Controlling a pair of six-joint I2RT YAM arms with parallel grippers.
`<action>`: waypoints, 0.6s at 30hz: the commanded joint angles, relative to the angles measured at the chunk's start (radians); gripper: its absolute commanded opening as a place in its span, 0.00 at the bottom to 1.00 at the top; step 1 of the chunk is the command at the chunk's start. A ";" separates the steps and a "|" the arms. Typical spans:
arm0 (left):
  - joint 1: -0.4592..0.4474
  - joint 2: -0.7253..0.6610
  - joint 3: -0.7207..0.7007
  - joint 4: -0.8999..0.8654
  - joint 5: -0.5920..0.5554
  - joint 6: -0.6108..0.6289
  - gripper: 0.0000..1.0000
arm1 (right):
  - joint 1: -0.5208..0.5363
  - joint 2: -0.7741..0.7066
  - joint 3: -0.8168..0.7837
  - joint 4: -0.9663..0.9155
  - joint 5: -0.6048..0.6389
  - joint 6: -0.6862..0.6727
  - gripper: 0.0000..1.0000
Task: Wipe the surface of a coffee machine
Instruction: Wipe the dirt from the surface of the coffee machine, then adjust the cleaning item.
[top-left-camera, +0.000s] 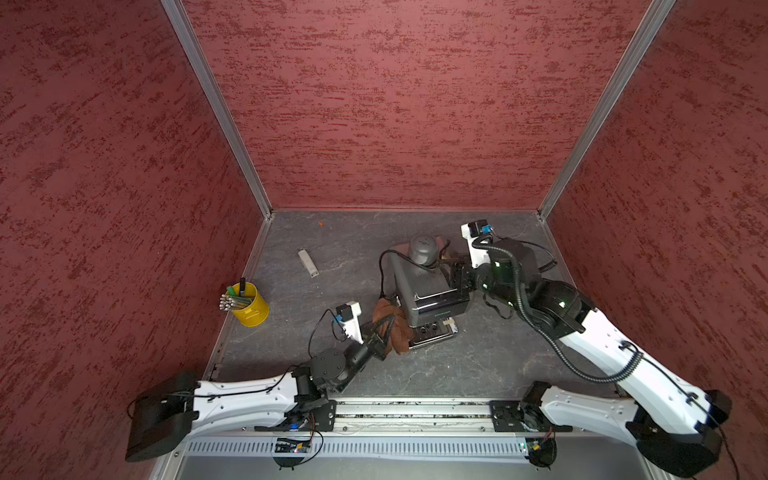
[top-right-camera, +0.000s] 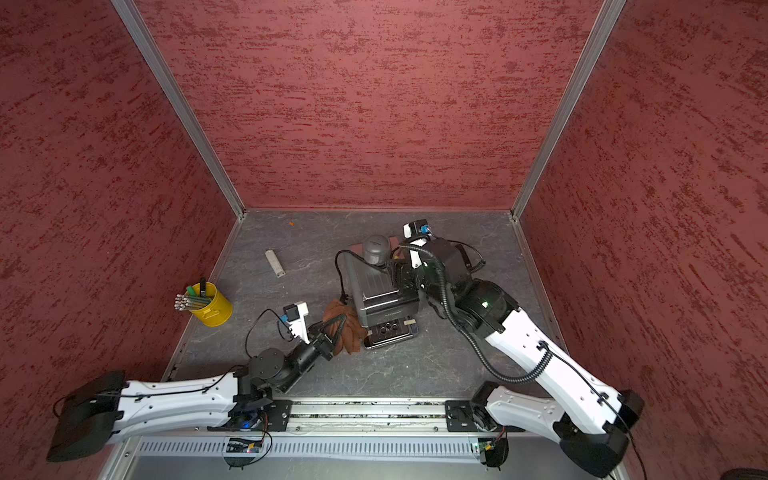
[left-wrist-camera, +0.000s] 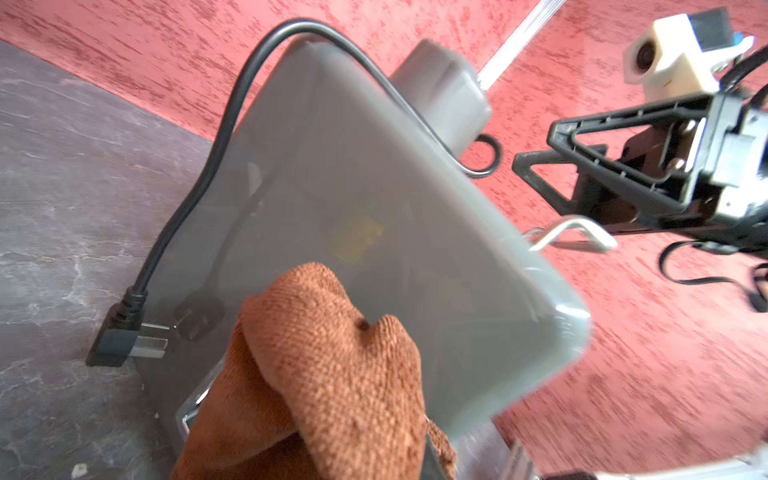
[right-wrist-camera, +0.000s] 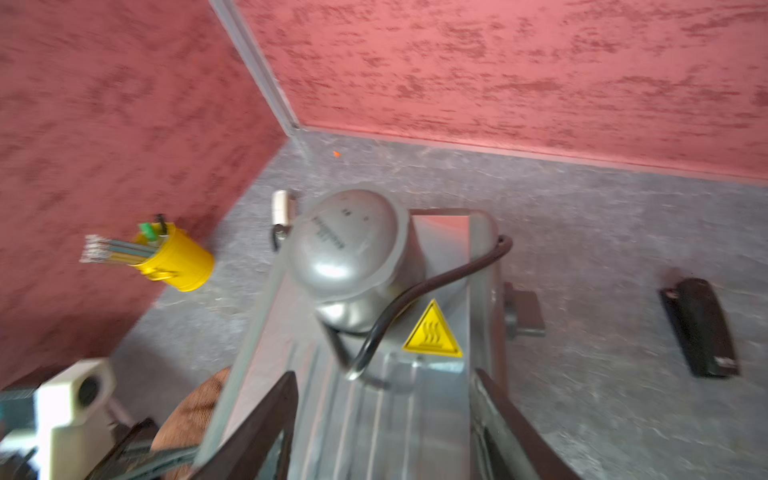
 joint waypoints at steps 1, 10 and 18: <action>0.019 -0.171 0.010 -0.345 0.124 0.027 0.00 | 0.000 -0.064 -0.045 0.082 -0.213 -0.029 0.65; 0.022 -0.483 0.123 -0.785 0.223 0.027 0.00 | 0.002 -0.083 -0.084 0.119 -0.436 -0.114 0.63; 0.024 -0.351 0.156 -0.562 0.515 0.035 0.00 | 0.057 -0.153 -0.235 0.272 -0.668 -0.142 0.65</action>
